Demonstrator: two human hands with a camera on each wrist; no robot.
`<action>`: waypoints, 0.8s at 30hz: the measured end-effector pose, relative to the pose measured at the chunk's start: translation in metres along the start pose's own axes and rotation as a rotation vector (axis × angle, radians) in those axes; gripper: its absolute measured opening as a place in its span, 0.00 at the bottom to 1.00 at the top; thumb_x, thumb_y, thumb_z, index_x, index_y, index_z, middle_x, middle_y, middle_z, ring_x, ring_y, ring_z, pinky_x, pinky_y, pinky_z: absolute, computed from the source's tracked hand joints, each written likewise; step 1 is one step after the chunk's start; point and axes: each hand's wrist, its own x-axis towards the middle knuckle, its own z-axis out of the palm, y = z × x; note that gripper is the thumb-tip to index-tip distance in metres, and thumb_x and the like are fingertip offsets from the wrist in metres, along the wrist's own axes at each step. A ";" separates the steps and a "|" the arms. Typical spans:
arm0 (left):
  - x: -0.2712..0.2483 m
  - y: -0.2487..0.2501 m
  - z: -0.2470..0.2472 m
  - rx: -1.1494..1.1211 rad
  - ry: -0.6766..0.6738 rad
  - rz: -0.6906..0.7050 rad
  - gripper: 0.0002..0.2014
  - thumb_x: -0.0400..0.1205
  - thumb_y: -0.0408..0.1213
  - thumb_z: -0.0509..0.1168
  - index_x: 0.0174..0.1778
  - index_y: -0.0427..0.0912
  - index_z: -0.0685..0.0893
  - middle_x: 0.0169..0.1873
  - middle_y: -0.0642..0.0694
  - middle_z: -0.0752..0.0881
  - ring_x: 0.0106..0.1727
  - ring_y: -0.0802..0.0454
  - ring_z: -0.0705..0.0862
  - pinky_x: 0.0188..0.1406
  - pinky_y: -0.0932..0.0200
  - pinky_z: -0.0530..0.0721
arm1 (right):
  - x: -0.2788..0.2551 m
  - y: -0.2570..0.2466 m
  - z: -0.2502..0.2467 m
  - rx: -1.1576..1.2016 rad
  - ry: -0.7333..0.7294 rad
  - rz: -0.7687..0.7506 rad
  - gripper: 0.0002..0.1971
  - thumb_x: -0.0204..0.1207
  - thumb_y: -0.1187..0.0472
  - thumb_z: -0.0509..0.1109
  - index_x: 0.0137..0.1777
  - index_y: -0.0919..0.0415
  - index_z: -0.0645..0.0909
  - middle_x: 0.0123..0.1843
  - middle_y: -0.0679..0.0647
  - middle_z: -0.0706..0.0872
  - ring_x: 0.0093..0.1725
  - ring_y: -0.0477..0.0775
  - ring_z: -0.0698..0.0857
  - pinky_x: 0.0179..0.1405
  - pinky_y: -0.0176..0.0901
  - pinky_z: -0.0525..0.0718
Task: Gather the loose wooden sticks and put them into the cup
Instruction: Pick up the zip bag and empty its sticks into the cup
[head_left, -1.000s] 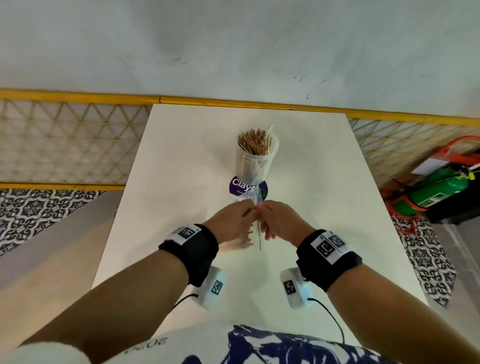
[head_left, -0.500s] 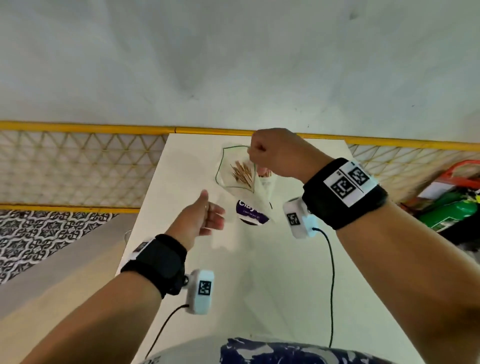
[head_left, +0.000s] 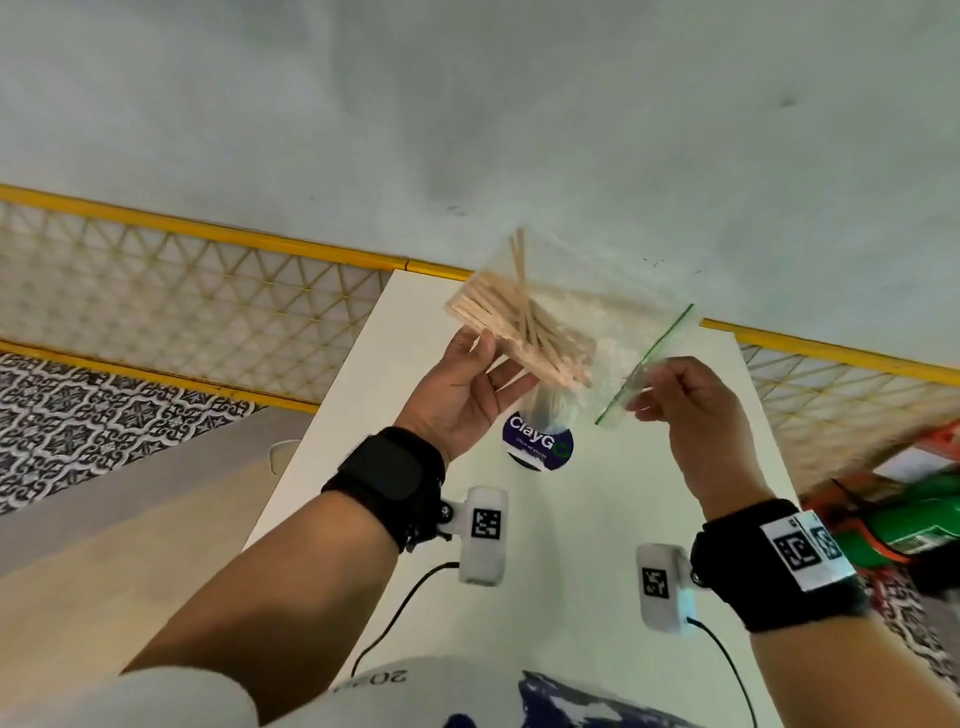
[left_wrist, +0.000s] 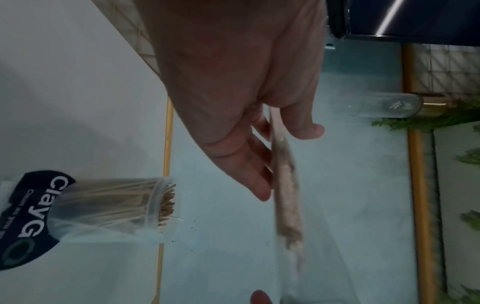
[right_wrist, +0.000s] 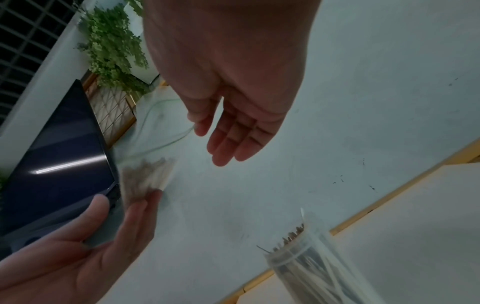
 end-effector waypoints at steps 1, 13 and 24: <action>0.000 -0.002 0.001 0.009 0.013 -0.003 0.06 0.76 0.40 0.67 0.47 0.46 0.80 0.44 0.46 0.87 0.47 0.48 0.89 0.56 0.45 0.87 | -0.002 -0.001 0.001 -0.027 0.007 -0.003 0.12 0.84 0.66 0.61 0.43 0.54 0.82 0.35 0.41 0.88 0.33 0.39 0.86 0.41 0.40 0.83; -0.008 -0.003 -0.003 0.041 -0.037 -0.024 0.14 0.77 0.29 0.64 0.57 0.44 0.82 0.48 0.44 0.89 0.49 0.49 0.89 0.48 0.54 0.89 | -0.013 -0.019 0.020 -0.206 0.077 -0.350 0.13 0.73 0.64 0.76 0.48 0.41 0.87 0.47 0.32 0.86 0.45 0.35 0.83 0.50 0.26 0.80; -0.014 -0.004 -0.001 0.150 0.006 -0.012 0.10 0.80 0.23 0.61 0.51 0.40 0.82 0.38 0.47 0.90 0.39 0.54 0.89 0.45 0.57 0.89 | 0.008 -0.025 0.040 0.222 -0.263 -0.073 0.20 0.70 0.51 0.77 0.59 0.61 0.82 0.41 0.37 0.91 0.41 0.35 0.89 0.35 0.25 0.82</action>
